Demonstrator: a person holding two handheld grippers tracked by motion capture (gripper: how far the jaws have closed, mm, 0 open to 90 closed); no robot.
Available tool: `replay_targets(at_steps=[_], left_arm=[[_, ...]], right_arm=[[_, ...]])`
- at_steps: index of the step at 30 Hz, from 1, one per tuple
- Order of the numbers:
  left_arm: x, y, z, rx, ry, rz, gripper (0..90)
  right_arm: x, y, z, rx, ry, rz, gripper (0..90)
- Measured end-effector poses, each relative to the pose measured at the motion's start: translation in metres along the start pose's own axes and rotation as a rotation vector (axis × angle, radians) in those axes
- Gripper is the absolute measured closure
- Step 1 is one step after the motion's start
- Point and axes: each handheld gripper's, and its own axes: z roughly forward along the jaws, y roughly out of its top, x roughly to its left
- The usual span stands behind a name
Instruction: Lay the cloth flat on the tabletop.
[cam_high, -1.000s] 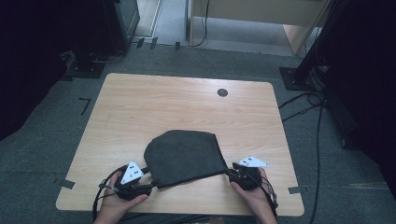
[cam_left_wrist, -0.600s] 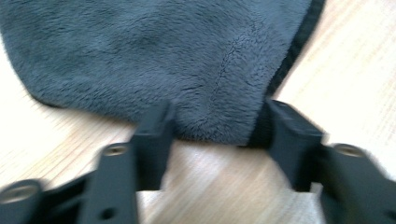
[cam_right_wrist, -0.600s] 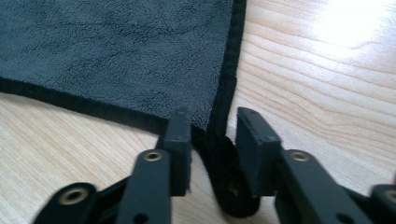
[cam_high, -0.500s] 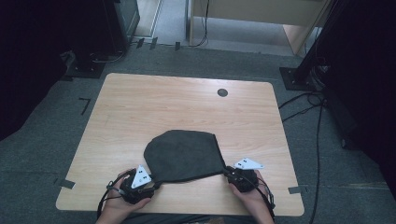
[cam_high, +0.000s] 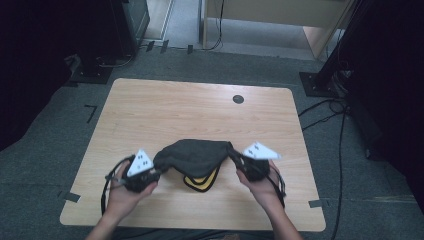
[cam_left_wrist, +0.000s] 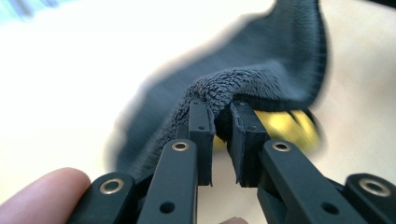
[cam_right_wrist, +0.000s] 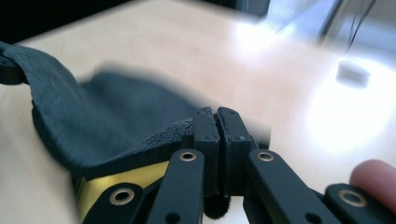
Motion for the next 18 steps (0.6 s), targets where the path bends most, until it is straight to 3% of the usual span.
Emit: replay_targets(at_steps=[1,2,3,4,5,6,7,8,9,10,11,13,14,16,17,18], left_arm=[[0.0,0.0,0.0,0.0,0.0,0.0,80.9],[0.029,0.031,0.007,-0.048,0.05,-0.122,80.6],[0.046,0.043,0.011,-0.074,0.121,-0.182,79.3],[0.046,0.043,0.011,-0.074,0.121,-0.182,75.6],[0.076,0.058,0.018,-0.127,0.293,-0.285,69.0],[0.089,0.061,0.02,-0.134,0.351,-0.34,60.4],[0.089,0.061,0.02,-0.134,0.351,-0.34,52.6],[0.099,0.061,0.021,-0.137,0.375,-0.375,50.2],[0.105,0.059,0.02,-0.139,0.364,-0.386,50.2],[0.108,0.055,0.02,-0.131,0.352,-0.379,47.5],[0.107,0.048,0.021,-0.124,0.348,-0.369,47.5],[0.101,0.032,0.026,-0.084,0.323,-0.35,47.3],[0.096,0.023,0.029,-0.057,0.303,-0.34,47.6],[0.081,0.004,0.037,-0.014,0.246,-0.335,48.2],[0.064,-0.007,0.042,0.012,0.201,-0.309,48.7],[0.064,-0.007,0.042,0.012,0.201,-0.309,48.7]], right_arm=[[-0.003,0.021,0.01,-0.019,-0.009,-0.019,87.2],[-0.01,0.041,0.021,-0.038,-0.017,-0.005,87.0],[-0.018,0.061,0.033,-0.059,-0.042,0.019,84.9],[-0.027,0.077,0.046,-0.082,-0.101,0.025,81.7],[-0.038,0.09,0.057,-0.091,-0.153,0.053,78.3],[-0.049,0.099,0.065,-0.098,-0.176,0.105,73.0],[-0.057,0.103,0.07,-0.104,-0.183,0.171,67.5],[-0.061,0.105,0.072,-0.11,-0.173,0.22,66.1],[-0.061,0.105,0.072,-0.11,-0.173,0.22,66.1],[-0.06,0.098,0.073,-0.1,-0.141,0.221,63.2],[-0.06,0.098,0.073,-0.1,-0.141,0.221,63.2],[-0.053,0.08,0.075,-0.06,-0.135,0.155,62.2],[-0.052,0.073,0.076,-0.039,-0.136,0.146,61.8],[-0.051,0.052,0.078,0.006,-0.125,0.173,61.8],[-0.048,0.028,0.077,0.059,-0.087,0.234,61.3],[-0.046,0.02,0.077,0.078,-0.076,0.239,61.3]])
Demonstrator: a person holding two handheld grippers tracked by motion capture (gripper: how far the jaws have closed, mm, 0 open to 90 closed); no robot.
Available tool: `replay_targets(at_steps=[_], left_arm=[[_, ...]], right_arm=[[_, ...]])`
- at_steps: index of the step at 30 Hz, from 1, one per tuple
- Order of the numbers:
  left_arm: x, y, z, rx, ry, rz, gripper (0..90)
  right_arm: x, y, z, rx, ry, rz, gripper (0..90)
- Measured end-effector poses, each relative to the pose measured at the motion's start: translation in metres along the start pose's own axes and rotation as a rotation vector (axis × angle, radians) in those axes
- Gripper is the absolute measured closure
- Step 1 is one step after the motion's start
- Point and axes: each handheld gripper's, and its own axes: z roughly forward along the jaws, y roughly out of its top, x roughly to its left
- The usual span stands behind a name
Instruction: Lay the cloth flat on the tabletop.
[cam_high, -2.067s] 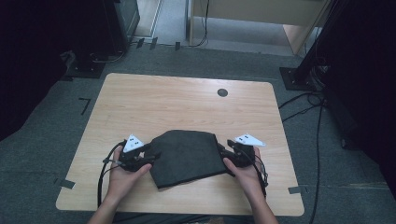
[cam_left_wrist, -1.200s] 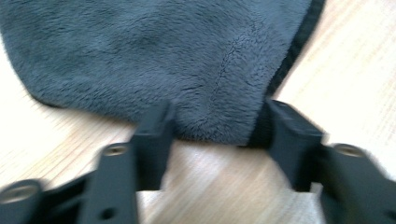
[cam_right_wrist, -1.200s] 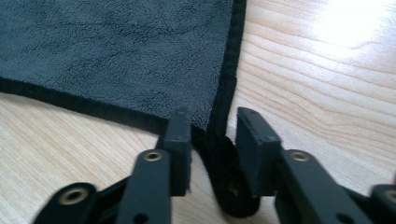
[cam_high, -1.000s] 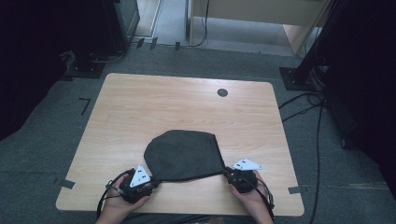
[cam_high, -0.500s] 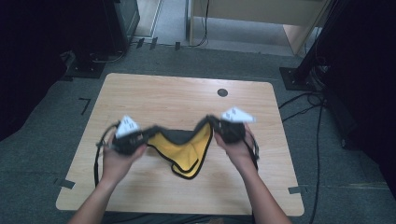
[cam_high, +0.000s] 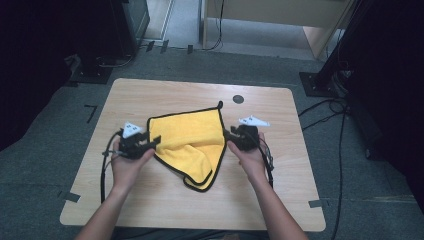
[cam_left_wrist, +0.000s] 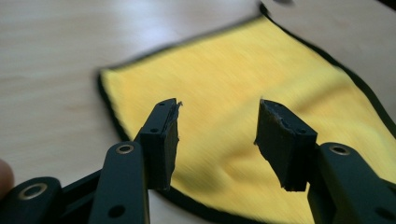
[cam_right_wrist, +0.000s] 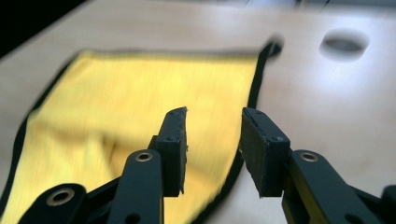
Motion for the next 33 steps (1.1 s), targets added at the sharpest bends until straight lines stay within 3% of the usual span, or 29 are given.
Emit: replay_targets(at_steps=[2,3,4,8,12,13,14,15,16,17,18,19,20,24,27,31,33], left_arm=[[-0.018,-0.015,0.001,0.023,-0.044,0.034,48.6],[-0.026,-0.02,0.001,0.034,-0.076,0.046,48.6],[-0.035,-0.025,0.001,0.041,-0.105,0.064,48.1],[-0.075,-0.044,0.007,0.069,-0.181,0.157,47.5],[-0.085,-0.054,0.017,0.098,-0.169,0.199,48.5],[-0.086,-0.056,0.02,0.113,-0.164,0.207,53.8],[-0.086,-0.058,0.022,0.125,-0.159,0.217,64.8],[-0.086,-0.059,0.024,0.15,-0.141,0.225,64.8],[-0.086,-0.061,0.026,0.166,-0.145,0.229,76.0],[-0.085,-0.062,0.027,0.177,-0.162,0.233,76.0],[-0.084,-0.062,0.027,0.184,-0.166,0.239,85.9],[-0.084,-0.063,0.027,0.188,-0.166,0.249,85.9],[-0.084,-0.064,0.027,0.189,-0.169,0.257,90.0],[-0.078,-0.063,0.021,0.205,-0.17,0.286,90.0],[-0.066,-0.064,0.017,0.208,-0.153,0.287,90.0],[-0.046,-0.064,0.01,0.211,-0.108,0.265,90.0],[-0.037,-0.064,0.008,0.208,-0.089,0.255,90.0]], right_arm=[[0.004,-0.024,-0.001,0.059,0.012,0.001,61.3],[0.004,-0.024,-0.001,0.059,0.012,0.001,61.3],[0.01,-0.045,-0.003,0.108,0.026,-0.004,61.3],[0.022,-0.075,-0.008,0.154,0.056,-0.007,61.1],[0.03,-0.089,-0.004,0.162,0.036,0.002,61.3],[0.032,-0.09,-0.002,0.163,0.042,0.008,61.3],[0.035,-0.091,0.0,0.16,0.042,-0.001,61.7],[0.035,-0.091,0.0,0.16,0.042,-0.001,61.7],[0.043,-0.091,0.003,0.157,0.036,-0.027,63.3],[0.043,-0.091,0.003,0.157,0.036,-0.027,63.3],[0.048,-0.09,0.006,0.156,0.019,-0.045,73.6],[0.048,-0.09,0.006,0.156,0.019,-0.045,73.6],[0.048,-0.09,0.008,0.154,0.017,-0.054,85.7],[0.046,-0.088,0.007,0.16,0.002,-0.067,88.5],[0.041,-0.087,0.004,0.155,0.001,-0.057,88.6],[0.021,-0.084,-0.003,0.129,-0.052,-0.045,88.5],[0.003,-0.08,-0.011,0.108,-0.097,-0.017,88.5]])
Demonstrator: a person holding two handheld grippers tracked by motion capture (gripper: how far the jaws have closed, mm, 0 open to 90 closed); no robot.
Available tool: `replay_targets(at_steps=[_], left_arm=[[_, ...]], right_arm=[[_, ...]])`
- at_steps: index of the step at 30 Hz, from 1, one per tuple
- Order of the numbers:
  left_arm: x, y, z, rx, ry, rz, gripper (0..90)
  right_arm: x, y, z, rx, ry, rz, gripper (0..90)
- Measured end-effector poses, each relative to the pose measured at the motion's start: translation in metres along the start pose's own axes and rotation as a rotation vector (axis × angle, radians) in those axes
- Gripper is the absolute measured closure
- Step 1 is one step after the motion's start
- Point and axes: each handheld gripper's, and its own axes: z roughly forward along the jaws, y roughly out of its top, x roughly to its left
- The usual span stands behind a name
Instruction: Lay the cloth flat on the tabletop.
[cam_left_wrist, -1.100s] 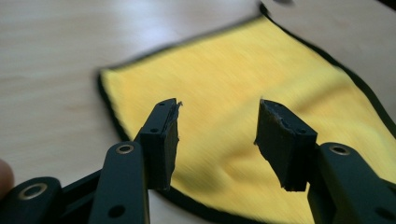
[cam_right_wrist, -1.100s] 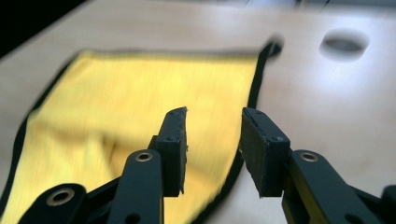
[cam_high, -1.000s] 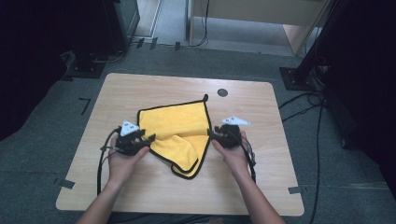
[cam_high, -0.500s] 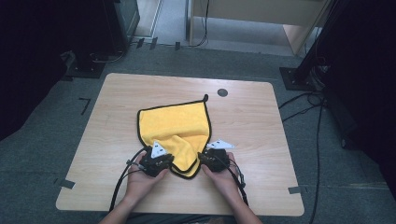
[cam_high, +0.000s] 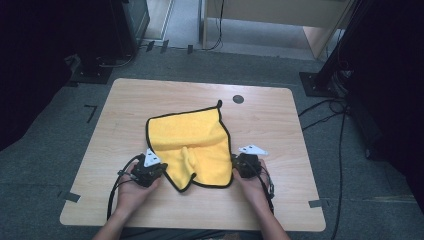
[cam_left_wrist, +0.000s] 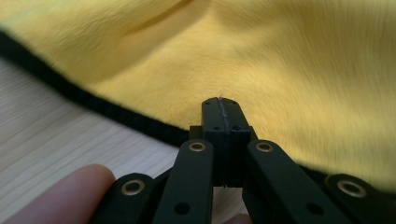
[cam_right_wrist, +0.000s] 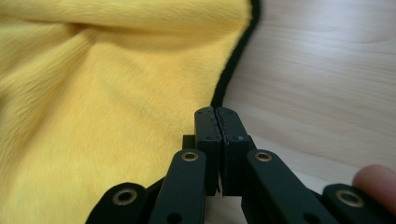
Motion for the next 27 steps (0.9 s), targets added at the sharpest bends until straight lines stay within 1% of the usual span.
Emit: replay_targets(at_steps=[2,3,5,6,7,8,9,10,11,12,13,14,15,17,18,19,22,23,24,25,26,27], left_arm=[[0.007,-0.002,-0.002,0.006,0.003,-0.012,90.0],[0.01,-0.002,-0.004,0.011,0.005,-0.014,90.0],[0.014,-0.004,-0.007,0.007,0.002,-0.023,90.0],[0.015,-0.004,-0.009,0.004,0.008,-0.031,90.0],[0.016,-0.004,-0.011,-0.014,0.004,-0.037,84.0],[0.017,-0.004,-0.013,-0.031,-0.014,-0.044,81.3],[0.017,-0.004,-0.016,-0.055,-0.042,-0.06,78.0],[0.015,-0.002,-0.022,-0.102,-0.08,-0.072,75.4],[0.015,-0.002,-0.022,-0.102,-0.08,-0.072,73.5],[0.013,-0.001,-0.022,-0.114,-0.096,-0.07,73.5],[0.008,0.0,-0.022,-0.111,-0.106,-0.056,68.7],[0.005,0.0,-0.02,-0.102,-0.111,-0.042,68.7],[-0.001,0.0,-0.018,-0.089,-0.114,-0.016,67.7],[-0.006,0.0,-0.014,-0.081,-0.108,0.002,66.3],[-0.008,0.0,-0.012,-0.082,-0.11,0.003,65.2],[-0.008,0.0,-0.012,-0.081,-0.106,0.003,63.0],[-0.005,0.0,-0.012,-0.095,-0.082,-0.012,58.0],[-0.004,0.0,-0.012,-0.104,-0.075,-0.025,56.3],[-0.001,0.0,-0.013,-0.108,-0.067,-0.039,50.9],[0.001,0.0,-0.013,-0.114,-0.053,-0.054,50.9],[0.004,0.0,-0.014,-0.116,-0.039,-0.067,47.1],[0.006,-0.001,-0.015,-0.124,-0.027,-0.082,44.3]], right_arm=[[-0.013,0.002,-0.004,-0.015,-0.054,0.004,88.6],[-0.013,0.002,-0.004,-0.015,-0.054,0.004,88.6],[-0.026,0.002,-0.008,-0.024,-0.094,0.019,88.2],[-0.031,0.003,-0.01,-0.029,-0.097,0.026,87.7],[-0.036,0.002,-0.015,-0.042,-0.12,0.033,84.0],[-0.036,0.002,-0.018,-0.047,-0.123,0.034,81.7],[-0.036,0.003,-0.021,-0.059,-0.118,0.028,77.5],[-0.035,0.003,-0.025,-0.061,-0.093,0.025,73.7],[-0.035,0.003,-0.025,-0.061,-0.093,0.025,73.7],[-0.034,0.003,-0.029,-0.06,-0.075,0.017,71.0],[-0.029,0.001,-0.037,-0.049,-0.072,0.002,65.5],[-0.029,0.001,-0.037,-0.049,-0.072,0.002,65.5],[-0.027,0.0,-0.04,-0.049,-0.068,0.004,63.3],[-0.018,-0.004,-0.047,-0.04,-0.048,0.028,58.9],[-0.013,-0.007,-0.05,-0.037,-0.029,0.039,57.4],[-0.005,-0.013,-0.051,-0.021,-0.012,0.033,55.8],[0.015,-0.025,-0.048,0.011,-0.001,-0.002,52.2],[0.022,-0.029,-0.045,0.023,0.007,-0.012,50.8],[0.036,-0.033,-0.035,0.046,0.012,-0.059,47.3],[0.036,-0.033,-0.035,0.046,0.012,-0.059,47.3],[0.041,-0.035,-0.03,0.058,-0.006,-0.087,47.6],[0.044,-0.036,-0.025,0.074,-0.013,-0.106,46.4]])
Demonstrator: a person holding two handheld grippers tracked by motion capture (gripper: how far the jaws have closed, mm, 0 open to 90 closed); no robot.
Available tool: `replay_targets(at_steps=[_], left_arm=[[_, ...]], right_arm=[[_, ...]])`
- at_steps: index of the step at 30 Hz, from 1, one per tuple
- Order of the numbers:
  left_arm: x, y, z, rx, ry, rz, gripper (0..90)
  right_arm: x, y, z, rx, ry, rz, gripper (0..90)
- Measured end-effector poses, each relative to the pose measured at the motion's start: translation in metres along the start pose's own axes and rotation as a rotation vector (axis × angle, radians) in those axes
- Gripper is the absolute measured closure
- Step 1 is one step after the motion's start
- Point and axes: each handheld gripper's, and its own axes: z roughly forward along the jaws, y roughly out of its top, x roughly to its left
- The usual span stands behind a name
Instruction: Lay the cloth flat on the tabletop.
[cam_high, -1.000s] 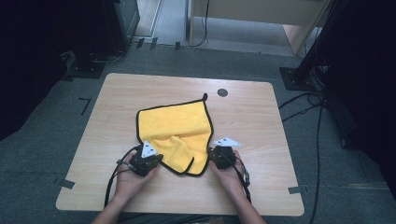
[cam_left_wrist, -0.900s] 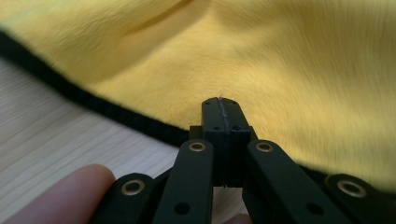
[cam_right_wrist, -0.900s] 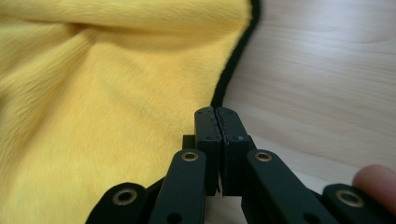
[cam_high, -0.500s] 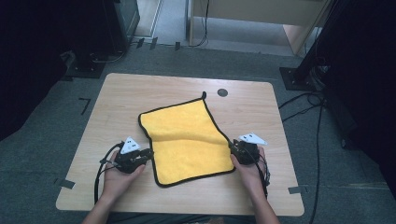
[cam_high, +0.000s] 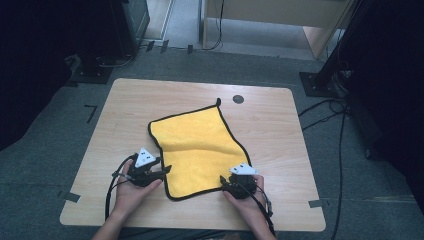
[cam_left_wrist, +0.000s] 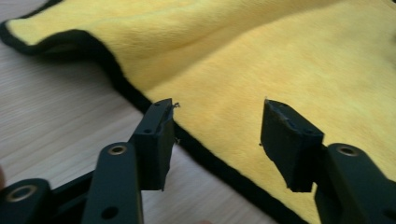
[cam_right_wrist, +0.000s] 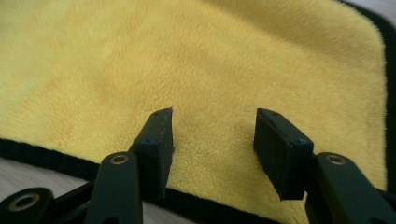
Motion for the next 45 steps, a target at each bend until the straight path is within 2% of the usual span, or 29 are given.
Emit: replay_targets(at_steps=[1,4,6,10,11,12,13,16,17,18,19,20,22,23,25,27,28,30,31,33,34,36,37,38,39,40,41,43,45], left_arm=[[0.003,0.0,-0.002,-0.007,0.008,-0.006,43.0],[0.011,-0.002,-0.006,-0.025,0.022,-0.035,41.8],[0.015,-0.003,-0.007,-0.031,0.029,-0.051,41.7],[0.019,-0.003,-0.007,-0.042,0.042,-0.064,41.8],[0.02,-0.003,-0.007,-0.044,0.044,-0.064,41.8],[0.02,-0.003,-0.006,-0.043,0.044,-0.064,41.8],[0.02,-0.003,-0.006,-0.044,0.046,-0.067,41.8],[0.022,-0.003,-0.003,-0.044,0.05,-0.068,41.8],[0.022,-0.002,-0.003,-0.045,0.054,-0.069,41.9],[0.022,-0.002,-0.002,-0.048,0.059,-0.071,41.9],[0.023,-0.001,-0.001,-0.053,0.067,-0.069,41.9],[0.025,0.001,0.001,-0.062,0.083,-0.072,42.1],[0.03,0.004,0.006,-0.078,0.12,-0.091,42.6],[0.031,0.006,0.008,-0.077,0.131,-0.097,43.1],[0.035,0.008,0.013,-0.069,0.143,-0.106,43.4],[0.036,0.008,0.015,-0.063,0.145,-0.111,43.3],[0.035,0.007,0.016,-0.056,0.142,-0.109,43.1],[0.034,0.006,0.017,-0.049,0.144,-0.093,42.6],[0.033,0.006,0.016,-0.05,0.142,-0.092,42.3],[0.034,0.005,0.015,-0.049,0.147,-0.091,41.6],[0.035,0.005,0.014,-0.049,0.147,-0.093,41.6],[0.037,0.004,0.013,-0.049,0.151,-0.099,41.3],[0.037,0.003,0.013,-0.05,0.15,-0.103,41.2],[0.037,0.003,0.013,-0.048,0.149,-0.102,41.1],[0.037,0.002,0.013,-0.047,0.15,-0.101,41.1],[0.037,0.002,0.012,-0.047,0.152,-0.098,41.0],[0.037,0.003,0.012,-0.048,0.153,-0.097,41.0],[0.037,0.003,0.012,-0.052,0.154,-0.101,40.8],[0.037,0.003,0.012,-0.052,0.152,-0.099,40.8]], right_arm=[[0.001,-0.001,0.002,-0.011,-0.008,-0.021,45.9],[-0.009,-0.001,0.001,-0.003,0.009,-0.024,45.9],[-0.022,-0.001,-0.001,0.006,0.021,-0.032,44.8],[-0.059,-0.002,-0.003,0.009,-0.034,0.013,41.1],[-0.076,-0.003,-0.005,0.008,-0.084,0.05,40.4],[-0.076,-0.003,-0.005,0.008,-0.084,0.05,40.4],[-0.084,-0.003,-0.006,0.0,-0.118,0.056,40.1],[-0.097,-0.002,-0.008,0.008,-0.314,0.047,38.5],[-0.099,-0.001,-0.01,0.017,-0.342,0.081,38.6],[-0.096,0.001,-0.018,-0.01,-0.311,0.131,38.7],[-0.096,0.001,-0.018,-0.01,-0.311,0.131,38.7],[-0.09,0.002,-0.022,-0.03,-0.281,0.146,38.7],[-0.068,0.007,-0.026,-0.063,-0.179,0.153,38.6],[-0.052,0.009,-0.025,-0.068,-0.122,0.141,38.6],[-0.032,0.012,-0.02,-0.068,-0.066,0.119,38.2],[-0.001,0.013,-0.009,-0.059,0.008,0.054,36.4],[0.008,0.012,-0.004,-0.054,0.024,0.021,35.6],[0.026,0.012,0.006,-0.04,0.023,-0.041,34.2],[0.031,0.012,0.012,-0.026,0.021,-0.053,33.1],[0.031,0.011,0.018,-0.009,0.011,-0.054,29.9],[0.028,0.01,0.018,-0.012,0.026,-0.043,30.6],[0.021,0.01,0.017,-0.007,0.037,-0.073,29.4],[0.016,0.009,0.016,0.003,0.046,-0.071,29.5],[0.005,0.007,0.011,0.017,0.061,-0.084,30.6],[0.005,0.007,0.011,0.017,0.061,-0.084,30.6],[-0.008,0.005,0.006,0.033,0.075,-0.098,33.2],[-0.008,0.005,0.006,0.033,0.075,-0.098,33.2],[-0.024,0.003,0.0,0.051,0.095,-0.115,35.4],[-0.042,0.001,-0.005,0.068,0.095,-0.119,37.1]])
